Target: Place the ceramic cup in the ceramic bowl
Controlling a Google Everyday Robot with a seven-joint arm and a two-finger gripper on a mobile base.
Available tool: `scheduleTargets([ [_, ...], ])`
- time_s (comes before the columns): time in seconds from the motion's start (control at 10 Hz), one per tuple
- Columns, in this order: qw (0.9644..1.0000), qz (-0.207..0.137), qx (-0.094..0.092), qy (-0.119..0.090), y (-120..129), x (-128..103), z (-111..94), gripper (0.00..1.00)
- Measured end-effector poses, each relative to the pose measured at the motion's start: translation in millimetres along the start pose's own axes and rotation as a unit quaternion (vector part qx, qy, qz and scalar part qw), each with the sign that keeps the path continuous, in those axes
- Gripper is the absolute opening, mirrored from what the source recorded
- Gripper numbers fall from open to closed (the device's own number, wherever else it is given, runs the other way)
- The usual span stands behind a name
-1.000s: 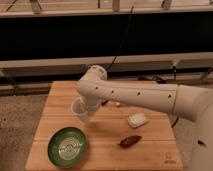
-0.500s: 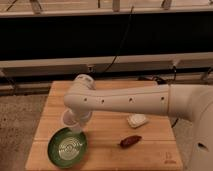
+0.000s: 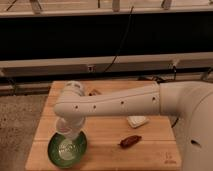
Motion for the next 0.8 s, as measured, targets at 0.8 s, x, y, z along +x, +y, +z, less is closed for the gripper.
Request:
scheduleTargets([
  [0.8,0.9999,-0.01,-0.006,-0.003,-1.1,-3.2,8.4,0.03],
])
